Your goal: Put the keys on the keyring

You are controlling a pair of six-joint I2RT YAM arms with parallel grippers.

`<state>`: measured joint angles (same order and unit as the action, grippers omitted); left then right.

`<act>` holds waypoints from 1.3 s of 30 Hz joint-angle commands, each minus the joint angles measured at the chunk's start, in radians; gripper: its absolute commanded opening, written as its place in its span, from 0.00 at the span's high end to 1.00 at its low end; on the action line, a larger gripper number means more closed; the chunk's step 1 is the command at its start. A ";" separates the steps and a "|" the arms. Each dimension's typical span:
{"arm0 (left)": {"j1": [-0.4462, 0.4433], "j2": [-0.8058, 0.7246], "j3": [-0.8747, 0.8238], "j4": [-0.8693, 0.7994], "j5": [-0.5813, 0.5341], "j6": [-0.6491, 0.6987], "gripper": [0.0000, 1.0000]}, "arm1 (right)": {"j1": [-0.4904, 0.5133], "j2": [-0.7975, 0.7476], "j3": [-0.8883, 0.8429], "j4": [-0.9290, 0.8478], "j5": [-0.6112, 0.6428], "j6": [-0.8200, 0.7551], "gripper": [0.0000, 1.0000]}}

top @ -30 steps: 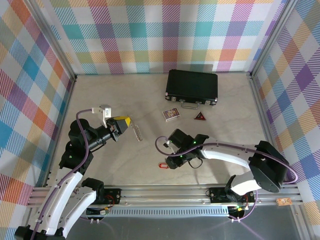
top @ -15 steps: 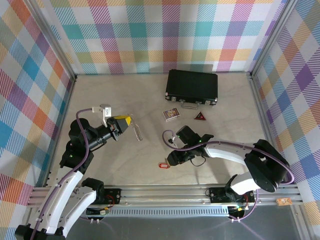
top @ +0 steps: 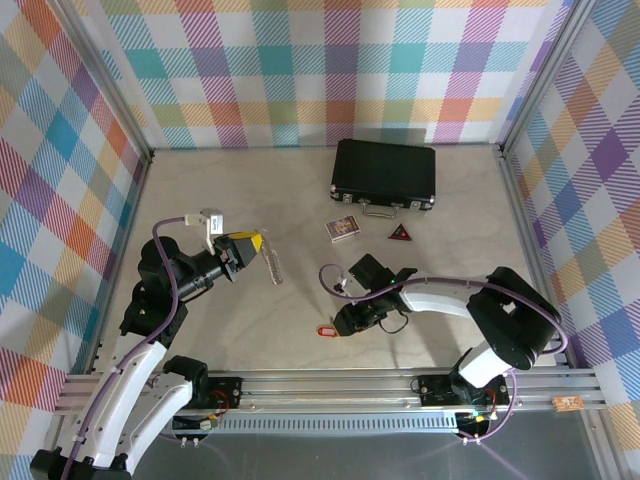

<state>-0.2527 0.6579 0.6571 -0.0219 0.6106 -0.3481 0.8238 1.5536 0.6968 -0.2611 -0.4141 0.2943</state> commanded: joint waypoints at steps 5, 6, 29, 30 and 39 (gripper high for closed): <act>0.015 -0.010 -0.006 0.050 0.012 -0.005 1.00 | 0.002 0.033 0.020 0.028 -0.063 -0.032 0.64; 0.015 -0.009 -0.007 0.051 0.012 -0.004 1.00 | 0.002 0.035 0.020 0.027 -0.067 -0.035 0.64; 0.015 -0.011 -0.006 0.046 0.009 0.000 1.00 | 0.011 0.034 0.017 0.025 -0.087 -0.056 0.75; 0.015 -0.011 -0.005 0.046 0.011 0.000 1.00 | 0.012 0.033 0.017 0.025 -0.092 -0.058 0.76; 0.015 -0.010 -0.005 0.045 0.008 0.001 1.00 | 0.021 0.037 0.026 0.008 -0.089 -0.076 0.79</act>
<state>-0.2527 0.6579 0.6571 -0.0223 0.6098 -0.3481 0.8360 1.5761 0.7025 -0.2470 -0.4770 0.2455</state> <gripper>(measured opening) 0.059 0.215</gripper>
